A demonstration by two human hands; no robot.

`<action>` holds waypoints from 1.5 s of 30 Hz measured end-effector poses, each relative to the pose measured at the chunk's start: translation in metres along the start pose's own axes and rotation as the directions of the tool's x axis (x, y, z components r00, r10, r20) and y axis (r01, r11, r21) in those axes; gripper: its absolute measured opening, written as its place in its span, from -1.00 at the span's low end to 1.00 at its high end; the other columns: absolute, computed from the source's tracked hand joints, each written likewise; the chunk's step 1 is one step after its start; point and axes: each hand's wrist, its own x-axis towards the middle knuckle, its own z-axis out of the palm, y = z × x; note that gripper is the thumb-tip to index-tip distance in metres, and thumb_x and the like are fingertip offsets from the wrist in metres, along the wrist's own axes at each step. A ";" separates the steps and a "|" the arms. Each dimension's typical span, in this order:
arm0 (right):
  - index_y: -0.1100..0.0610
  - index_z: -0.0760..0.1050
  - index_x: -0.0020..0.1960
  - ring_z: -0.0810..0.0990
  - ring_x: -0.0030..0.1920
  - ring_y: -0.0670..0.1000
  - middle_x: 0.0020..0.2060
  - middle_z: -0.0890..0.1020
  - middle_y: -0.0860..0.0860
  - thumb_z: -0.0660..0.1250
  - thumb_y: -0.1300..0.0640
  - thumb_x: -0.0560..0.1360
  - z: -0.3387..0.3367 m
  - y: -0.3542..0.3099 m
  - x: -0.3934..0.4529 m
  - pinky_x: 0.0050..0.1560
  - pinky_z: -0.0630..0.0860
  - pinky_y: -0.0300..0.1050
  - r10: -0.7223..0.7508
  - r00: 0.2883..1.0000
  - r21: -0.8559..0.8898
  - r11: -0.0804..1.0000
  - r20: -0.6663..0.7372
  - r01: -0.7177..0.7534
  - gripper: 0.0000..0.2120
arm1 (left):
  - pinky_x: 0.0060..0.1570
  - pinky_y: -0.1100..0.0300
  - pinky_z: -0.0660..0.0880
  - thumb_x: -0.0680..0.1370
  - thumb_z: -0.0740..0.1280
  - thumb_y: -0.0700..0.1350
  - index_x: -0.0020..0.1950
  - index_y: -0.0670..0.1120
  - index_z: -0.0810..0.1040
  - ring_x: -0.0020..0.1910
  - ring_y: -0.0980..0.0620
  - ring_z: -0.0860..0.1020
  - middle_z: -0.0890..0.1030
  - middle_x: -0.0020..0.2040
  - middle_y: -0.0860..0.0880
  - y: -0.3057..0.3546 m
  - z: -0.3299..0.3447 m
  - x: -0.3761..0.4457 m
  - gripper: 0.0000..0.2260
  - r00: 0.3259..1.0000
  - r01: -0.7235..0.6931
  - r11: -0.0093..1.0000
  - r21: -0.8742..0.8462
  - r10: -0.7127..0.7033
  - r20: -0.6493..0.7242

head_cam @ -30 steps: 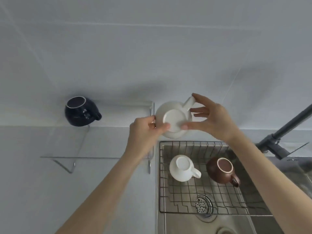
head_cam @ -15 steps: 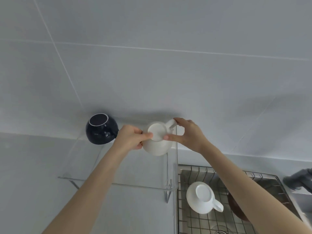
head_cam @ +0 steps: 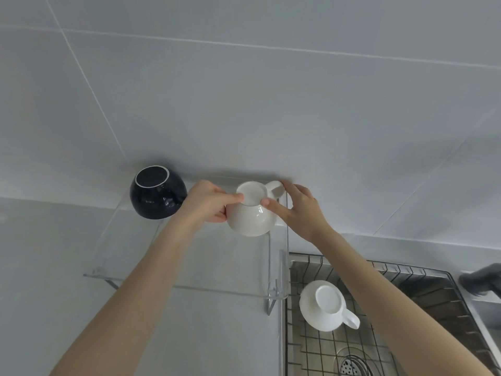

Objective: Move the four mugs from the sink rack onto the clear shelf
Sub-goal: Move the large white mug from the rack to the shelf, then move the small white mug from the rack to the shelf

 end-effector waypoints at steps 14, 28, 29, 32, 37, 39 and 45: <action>0.02 0.24 0.39 0.36 0.35 -0.04 0.34 0.42 -0.06 0.38 -0.14 0.35 0.008 0.002 -0.007 0.23 0.29 -0.21 0.086 0.996 0.419 0.906 -0.034 -0.064 -0.31 | -0.02 -0.06 0.60 0.29 0.48 -0.04 -0.08 -0.39 0.55 -0.14 -0.25 0.65 0.64 -0.11 -0.38 0.006 0.006 0.001 -0.57 0.999 0.004 1.000 0.025 -0.003 -0.047; 0.11 0.48 0.22 0.54 0.17 -0.05 0.16 0.59 0.00 0.30 0.14 0.47 -0.064 0.111 -0.107 0.14 0.45 -0.20 0.314 0.949 0.434 0.858 -0.021 -0.275 -0.67 | 0.25 0.25 0.27 0.50 0.27 -0.04 0.34 -0.06 0.35 0.33 0.03 0.40 0.46 0.35 -0.04 0.015 0.116 -0.116 -0.58 0.772 -0.628 0.697 0.347 0.614 0.162; 0.11 0.47 0.23 0.53 0.19 -0.03 0.17 0.59 0.02 0.33 0.15 0.45 -0.059 0.124 -0.117 0.20 0.45 -0.13 0.336 0.942 0.400 0.862 0.006 -0.310 -0.65 | 0.30 0.26 0.22 0.50 0.25 -0.03 0.38 -0.03 0.29 0.38 0.08 0.32 0.38 0.41 0.00 0.004 0.135 -0.122 -0.55 0.755 -0.656 0.668 0.352 0.590 0.287; 0.12 0.41 0.29 0.48 0.27 0.01 0.24 0.54 0.06 0.40 0.16 0.38 -0.040 0.158 -0.144 0.29 0.39 -0.09 0.386 0.917 0.297 0.869 0.098 -0.397 -0.52 | 0.36 0.26 0.13 0.50 0.25 -0.05 0.44 -0.04 0.15 0.45 0.09 0.19 0.19 0.50 0.02 -0.035 0.187 -0.117 -0.46 0.769 -0.610 0.693 0.383 0.403 0.496; 0.05 0.22 0.41 0.37 0.33 0.02 0.35 0.41 0.01 0.47 0.07 0.29 -0.004 0.189 -0.167 0.26 0.30 -0.15 0.458 0.869 0.207 0.847 0.186 -0.490 -0.24 | 0.42 0.12 0.11 0.45 0.34 -0.10 0.47 -0.10 -0.01 0.48 -0.03 0.12 0.07 0.53 -0.07 -0.085 0.226 -0.075 -0.29 0.825 -0.503 0.669 0.547 0.182 0.535; 0.05 0.19 0.42 0.39 0.31 0.02 0.33 0.42 0.01 0.50 0.06 0.24 0.008 0.195 -0.170 0.21 0.32 -0.19 0.464 0.865 0.213 0.841 0.189 -0.498 -0.17 | 0.46 0.08 0.02 0.44 0.34 -0.10 0.46 -0.14 -0.05 0.50 -0.07 0.06 0.06 0.53 -0.15 -0.094 0.232 -0.056 -0.26 0.820 -0.537 0.518 0.666 0.137 0.555; 0.05 0.26 0.36 0.45 0.11 -0.09 0.05 0.47 -0.13 0.53 0.10 0.20 0.028 0.205 -0.166 0.01 0.34 -0.33 0.415 0.894 0.258 0.857 0.167 -0.446 -0.20 | 0.35 0.06 0.24 0.36 0.41 -0.01 0.43 -0.18 0.11 0.29 -0.11 0.41 0.43 0.35 -0.16 -0.098 0.235 -0.026 -0.24 0.790 -0.569 0.396 0.721 0.018 0.613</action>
